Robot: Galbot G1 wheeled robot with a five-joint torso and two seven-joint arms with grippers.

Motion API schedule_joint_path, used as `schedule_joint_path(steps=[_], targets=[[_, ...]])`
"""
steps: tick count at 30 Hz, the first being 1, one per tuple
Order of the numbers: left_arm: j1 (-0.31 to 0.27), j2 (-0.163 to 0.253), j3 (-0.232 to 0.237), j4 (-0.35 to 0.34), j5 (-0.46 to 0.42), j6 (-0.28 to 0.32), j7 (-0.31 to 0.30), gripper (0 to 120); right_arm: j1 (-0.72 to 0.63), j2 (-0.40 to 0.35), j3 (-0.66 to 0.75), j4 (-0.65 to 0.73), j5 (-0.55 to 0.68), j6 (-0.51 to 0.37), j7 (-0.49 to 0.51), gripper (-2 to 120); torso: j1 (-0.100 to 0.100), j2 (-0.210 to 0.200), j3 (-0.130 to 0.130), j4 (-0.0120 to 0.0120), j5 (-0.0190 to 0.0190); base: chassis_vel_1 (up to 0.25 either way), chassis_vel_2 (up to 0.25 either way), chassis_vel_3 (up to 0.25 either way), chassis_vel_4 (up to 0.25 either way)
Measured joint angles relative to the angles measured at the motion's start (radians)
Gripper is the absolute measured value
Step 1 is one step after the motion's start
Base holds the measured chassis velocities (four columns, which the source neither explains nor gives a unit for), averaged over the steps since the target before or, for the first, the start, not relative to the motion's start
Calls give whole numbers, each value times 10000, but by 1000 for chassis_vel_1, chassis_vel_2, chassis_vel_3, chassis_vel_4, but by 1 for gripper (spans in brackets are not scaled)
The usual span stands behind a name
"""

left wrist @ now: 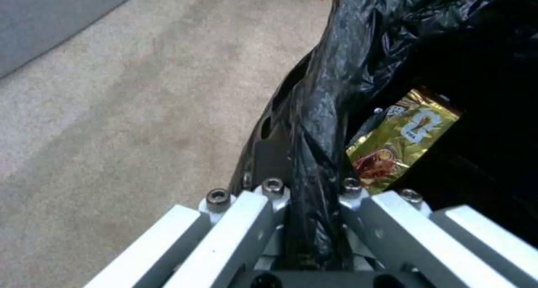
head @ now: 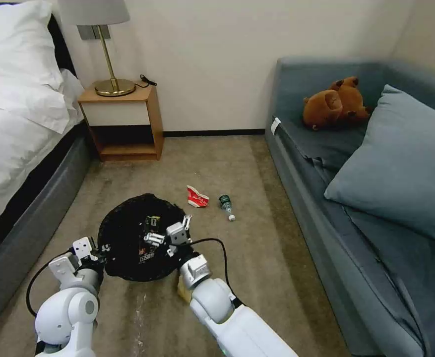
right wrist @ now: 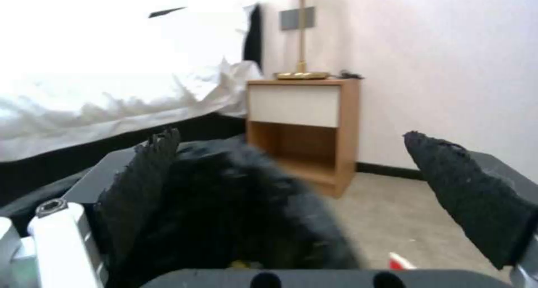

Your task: Pick up the trash bin, then pick up the garbage on the floor and place it into the trash bin.

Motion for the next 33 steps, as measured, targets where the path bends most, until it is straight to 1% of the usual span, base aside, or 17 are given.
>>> schedule_joint_path(steps=[5,9,12,13,15,16,18,20,22,23,27,28,29,32,33], targets=[[116,18,-69,-79,-128,-59,0,1,-3,-18,493,122,-7,-247,281,100,0,0,0,0,0,0,0,0,0],[201,61,-181,-138,-267,-120,12,1,-20,27,1130,148,-74,-673,660,100,0,0,0,0,0,0,0,0,0],[202,88,-221,-177,-336,-127,12,1,-17,51,1316,114,-95,-834,757,100,0,0,0,0,0,0,0,0,0],[182,121,-275,-228,-411,-130,13,1,-18,68,1518,34,-43,-1148,921,100,0,0,0,0,0,0,0,0,0],[126,173,-341,-294,-493,-131,16,1,-31,117,1745,-215,54,-1435,1086,100,0,1,0,0,0,0,0,0,0],[126,173,-341,-294,-493,-131,16,1,-31,117,1745,-215,54,-1435,1086,100,0,1,0,0,0,0,0,0,0],[108,203,-353,-340,-531,-131,31,1,-55,161,1850,-460,108,-1532,1101,100,0,0,0,-1,0,0,0,0,0],[104,206,-341,-423,-546,-131,40,1,-37,305,2027,-1106,281,-1551,1100,100,0,0,1,0,0,0,0,0,0],[103,202,-340,-443,-546,-131,41,1,-23,338,2076,-1267,353,-1560,1100,100,0,0,1,0,0,0,0,0,0],[104,191,-338,-489,-553,-143,50,1,42,411,2191,-1683,555,-1582,1106,100,0,0,1,0,0,0,0,0,0],[123,171,-351,-552,-570,-150,64,1,70,424,2243,-2162,955,-1750,1112,100,0,0,0,0,0,0,0,0,0],[131,129,-362,-581,-575,-150,73,1,63,418,2243,-2460,1167,-1889,1077,100,0,0,0,0,0,0,0,0,0],[131,129,-362,-581,-575,-150,73,1,63,418,2243,-2460,1167,-1889,1077,100,0,0,0,0,0,0,0,0,0],[147,46,-359,-602,-542,-153,89,1,54,561,2211,-3324,1310,-1926,806,100,-1,0,0,0,-1,0,0,0,0],[147,46,-359,-602,-542,-153,89,1,54,561,2211,-3324,1310,-1926,806,100,-1,0,0,0,-1,0,0,0,0]])
